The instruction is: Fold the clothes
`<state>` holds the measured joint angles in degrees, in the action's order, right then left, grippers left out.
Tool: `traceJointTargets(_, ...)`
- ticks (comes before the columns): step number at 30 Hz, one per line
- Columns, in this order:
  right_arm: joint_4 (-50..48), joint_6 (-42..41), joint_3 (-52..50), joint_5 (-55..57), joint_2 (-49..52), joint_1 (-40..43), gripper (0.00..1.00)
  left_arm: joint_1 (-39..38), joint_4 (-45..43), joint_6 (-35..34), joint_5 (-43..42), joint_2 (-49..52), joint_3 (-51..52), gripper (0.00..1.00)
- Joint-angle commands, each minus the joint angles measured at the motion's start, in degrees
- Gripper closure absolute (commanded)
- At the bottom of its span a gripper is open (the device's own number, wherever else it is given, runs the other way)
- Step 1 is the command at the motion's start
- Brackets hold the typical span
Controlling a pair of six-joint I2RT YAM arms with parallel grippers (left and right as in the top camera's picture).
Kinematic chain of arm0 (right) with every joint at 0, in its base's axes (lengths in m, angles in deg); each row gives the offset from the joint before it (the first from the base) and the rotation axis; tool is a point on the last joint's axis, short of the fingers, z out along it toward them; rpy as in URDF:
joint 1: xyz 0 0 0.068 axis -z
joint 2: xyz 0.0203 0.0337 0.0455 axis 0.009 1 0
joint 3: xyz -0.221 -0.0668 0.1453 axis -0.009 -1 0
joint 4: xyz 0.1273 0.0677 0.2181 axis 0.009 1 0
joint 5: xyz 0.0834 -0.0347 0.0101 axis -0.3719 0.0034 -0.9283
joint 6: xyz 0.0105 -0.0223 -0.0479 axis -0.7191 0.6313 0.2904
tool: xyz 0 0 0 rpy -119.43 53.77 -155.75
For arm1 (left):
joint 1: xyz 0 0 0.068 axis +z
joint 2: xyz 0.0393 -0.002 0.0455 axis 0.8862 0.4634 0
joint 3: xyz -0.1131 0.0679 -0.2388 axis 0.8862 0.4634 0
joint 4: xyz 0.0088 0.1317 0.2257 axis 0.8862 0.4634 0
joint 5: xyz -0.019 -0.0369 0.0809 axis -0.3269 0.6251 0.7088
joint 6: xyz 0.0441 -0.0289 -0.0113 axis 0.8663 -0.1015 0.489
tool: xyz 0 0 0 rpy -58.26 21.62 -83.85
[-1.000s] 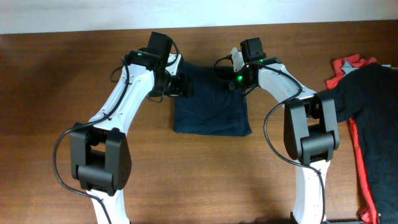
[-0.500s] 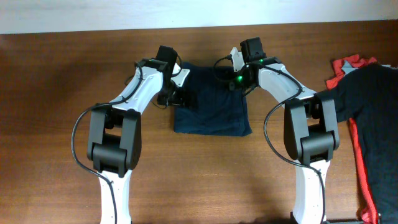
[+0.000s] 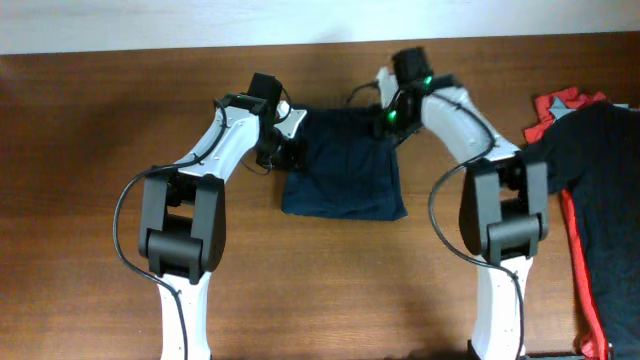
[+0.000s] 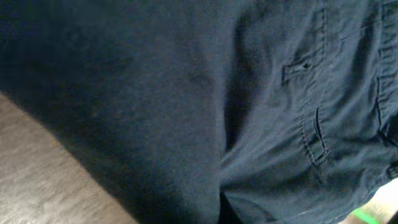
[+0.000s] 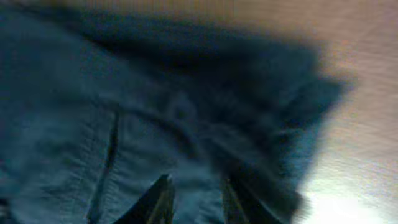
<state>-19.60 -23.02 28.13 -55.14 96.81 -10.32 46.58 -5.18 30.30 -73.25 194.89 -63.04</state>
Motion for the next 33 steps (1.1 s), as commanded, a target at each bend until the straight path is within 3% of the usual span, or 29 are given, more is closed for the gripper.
traceJointTargets(1,11.0,-0.5,15.5,2.1,-11.0,4.8,0.46,1.0,2.2,-3.6,3.7,0.5,-4.0,0.99)
traceJointTargets(3,17.1,-0.4,20.0,2.2,-13.8,6.4,0.07,1.8,2.2,-7.1,4.3,-0.2,-6.3,0.99)
traceJointTargets(4,19.2,-0.4,21.2,2.2,-14.8,6.9,0.01,2.2,2.1,-8.4,4.3,-0.3,-7.3,0.99)
traceJointTargets(9,28.7,-0.4,23.0,2.2,-19.7,10.4,0.01,6.8,2.3,-16.7,4.2,-0.5,-17.0,0.99)
traceJointTargets(13,32.5,-0.4,22.9,2.2,-19.4,11.7,0.01,12.2,2.4,-17.8,4.0,-2.4,-22.2,1.0)
traceJointTargets(31,32.5,-0.4,22.9,2.2,-19.3,11.7,0.01,39.7,2.0,-19.8,8.6,-3.3,-21.7,0.99)
traceJointTargets(33,32.5,-0.4,22.9,2.2,-19.3,11.7,0.02,41.9,1.5,-24.7,9.6,-1.7,-21.7,1.0)
